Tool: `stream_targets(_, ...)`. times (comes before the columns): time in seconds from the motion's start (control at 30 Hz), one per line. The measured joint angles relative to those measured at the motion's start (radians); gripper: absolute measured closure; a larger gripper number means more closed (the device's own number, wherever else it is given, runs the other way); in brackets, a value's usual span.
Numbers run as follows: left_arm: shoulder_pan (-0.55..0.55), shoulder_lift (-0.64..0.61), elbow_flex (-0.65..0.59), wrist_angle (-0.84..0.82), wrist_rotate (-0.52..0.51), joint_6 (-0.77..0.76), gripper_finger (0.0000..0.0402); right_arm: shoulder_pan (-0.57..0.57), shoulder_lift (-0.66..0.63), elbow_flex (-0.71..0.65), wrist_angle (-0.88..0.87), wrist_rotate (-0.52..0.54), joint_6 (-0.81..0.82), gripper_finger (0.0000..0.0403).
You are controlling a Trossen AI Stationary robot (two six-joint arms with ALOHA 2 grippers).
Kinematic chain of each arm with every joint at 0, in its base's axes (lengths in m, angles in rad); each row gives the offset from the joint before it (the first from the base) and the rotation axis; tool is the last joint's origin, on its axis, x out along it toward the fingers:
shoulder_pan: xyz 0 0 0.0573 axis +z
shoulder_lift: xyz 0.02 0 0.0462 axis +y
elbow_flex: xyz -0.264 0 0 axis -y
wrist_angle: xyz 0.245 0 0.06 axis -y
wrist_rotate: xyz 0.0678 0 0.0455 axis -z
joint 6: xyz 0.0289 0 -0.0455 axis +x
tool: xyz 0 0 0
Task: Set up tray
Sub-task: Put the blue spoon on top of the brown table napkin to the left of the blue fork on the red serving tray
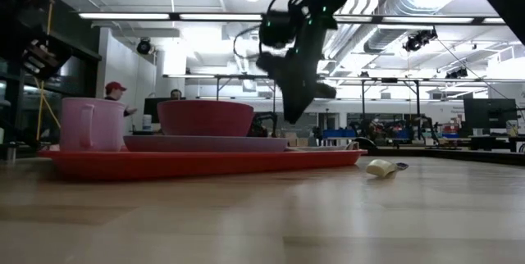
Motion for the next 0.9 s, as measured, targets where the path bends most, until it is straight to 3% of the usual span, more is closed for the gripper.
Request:
stream_targets(0.4,0.000,0.000,-0.001,0.112,0.145,-0.031,0.0284,0.121,-0.135,0.000,0.009,0.008,0.027,0.0380)
stream_targets(0.6,0.000,0.004,-0.001,0.121,0.185,-0.053,0.0284,0.199,-0.170,0.000,0.019,0.083,0.080,0.0378)
stream_targets(0.9,0.000,0.129,0.053,0.161,0.281,-0.070,0.0284,0.295,-0.178,0.000,0.048,0.157,0.155,0.0386)
